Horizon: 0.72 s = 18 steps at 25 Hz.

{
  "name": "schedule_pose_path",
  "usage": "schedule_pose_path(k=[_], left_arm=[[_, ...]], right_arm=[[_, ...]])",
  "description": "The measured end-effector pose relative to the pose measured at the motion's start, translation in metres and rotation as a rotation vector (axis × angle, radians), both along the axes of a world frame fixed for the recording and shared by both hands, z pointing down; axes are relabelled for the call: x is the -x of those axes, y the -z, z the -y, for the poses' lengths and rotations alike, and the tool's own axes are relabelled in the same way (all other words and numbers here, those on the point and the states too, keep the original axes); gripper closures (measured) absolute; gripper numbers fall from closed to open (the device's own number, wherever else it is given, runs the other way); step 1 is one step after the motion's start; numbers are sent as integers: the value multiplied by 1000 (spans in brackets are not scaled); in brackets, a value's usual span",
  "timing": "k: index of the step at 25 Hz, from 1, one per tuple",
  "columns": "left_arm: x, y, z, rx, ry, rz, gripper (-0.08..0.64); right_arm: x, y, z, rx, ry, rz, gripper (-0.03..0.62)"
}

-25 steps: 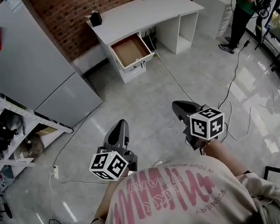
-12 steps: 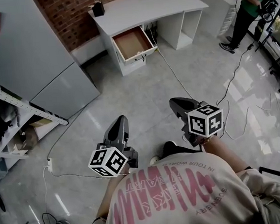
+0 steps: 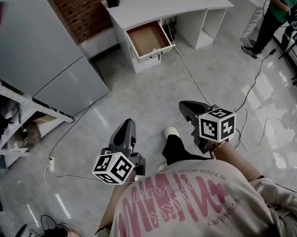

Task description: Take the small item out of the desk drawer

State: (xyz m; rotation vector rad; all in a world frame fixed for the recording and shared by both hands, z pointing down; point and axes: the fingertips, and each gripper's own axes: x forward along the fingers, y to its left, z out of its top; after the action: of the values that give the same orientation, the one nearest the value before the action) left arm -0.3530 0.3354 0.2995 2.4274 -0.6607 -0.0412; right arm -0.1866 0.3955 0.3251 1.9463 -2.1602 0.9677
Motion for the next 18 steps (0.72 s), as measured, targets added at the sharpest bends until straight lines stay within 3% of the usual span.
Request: schedule_pose_path(k=[10,18], left_arm=[[-32,10,53,-32,46,7,554],[-86,25,106,-65,69,2,554]], right_arm=[[-39,5,63,-32,29,40,580],[-94,22,123,-61,53,47,580]])
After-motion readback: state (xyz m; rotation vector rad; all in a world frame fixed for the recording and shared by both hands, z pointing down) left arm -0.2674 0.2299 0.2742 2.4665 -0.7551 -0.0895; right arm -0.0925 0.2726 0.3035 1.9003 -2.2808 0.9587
